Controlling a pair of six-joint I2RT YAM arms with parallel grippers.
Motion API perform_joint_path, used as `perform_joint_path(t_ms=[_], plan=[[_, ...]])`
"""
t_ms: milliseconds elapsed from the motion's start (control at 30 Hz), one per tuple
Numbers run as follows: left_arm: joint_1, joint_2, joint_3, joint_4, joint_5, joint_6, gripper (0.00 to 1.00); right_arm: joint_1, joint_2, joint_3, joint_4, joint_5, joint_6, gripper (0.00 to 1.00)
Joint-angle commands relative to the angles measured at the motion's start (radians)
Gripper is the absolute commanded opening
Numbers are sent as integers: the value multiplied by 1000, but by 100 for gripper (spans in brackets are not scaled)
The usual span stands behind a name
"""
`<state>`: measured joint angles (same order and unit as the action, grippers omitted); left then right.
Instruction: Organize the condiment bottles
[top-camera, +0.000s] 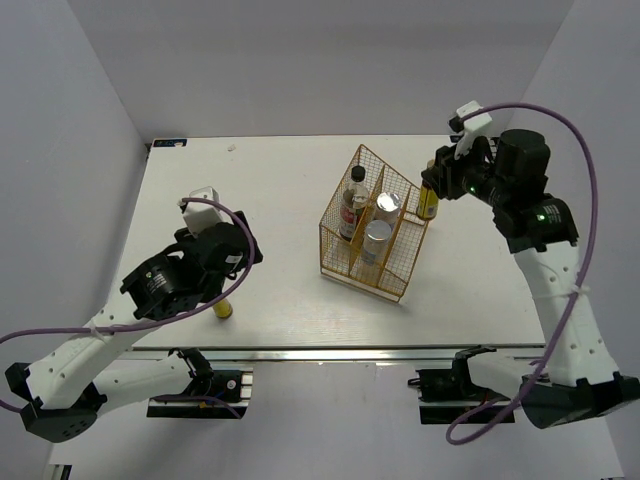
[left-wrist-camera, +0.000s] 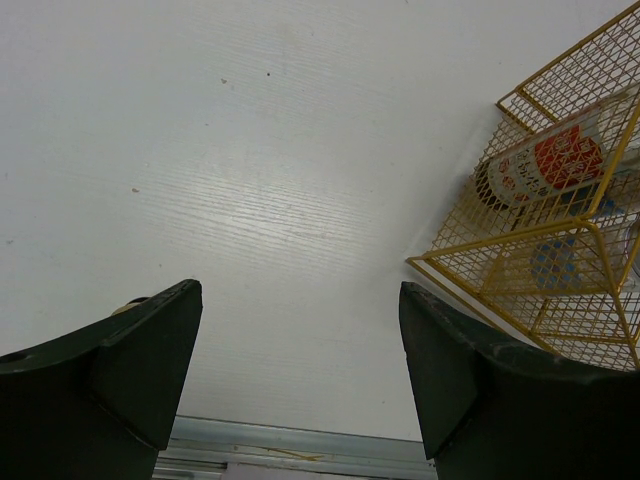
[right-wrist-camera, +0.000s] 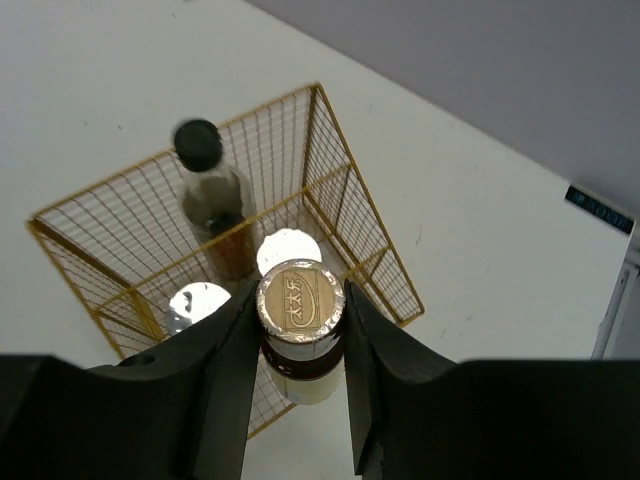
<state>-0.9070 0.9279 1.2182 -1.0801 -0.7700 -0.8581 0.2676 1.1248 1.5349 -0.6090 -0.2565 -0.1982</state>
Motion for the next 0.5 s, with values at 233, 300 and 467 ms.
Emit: perform_joint_path(t_ms=[233, 300, 467], plan=[[-1, -29, -16, 11, -3, -10, 90, -120, 45, -225, 293, -59, -10, 0], [-1, -29, -22, 14, 1, -10, 90, -134, 65, -234, 314, -67, -3, 0], [-1, -34, -31, 16, 8, -15, 90, -153, 121, -277, 406, -92, 6, 0]])
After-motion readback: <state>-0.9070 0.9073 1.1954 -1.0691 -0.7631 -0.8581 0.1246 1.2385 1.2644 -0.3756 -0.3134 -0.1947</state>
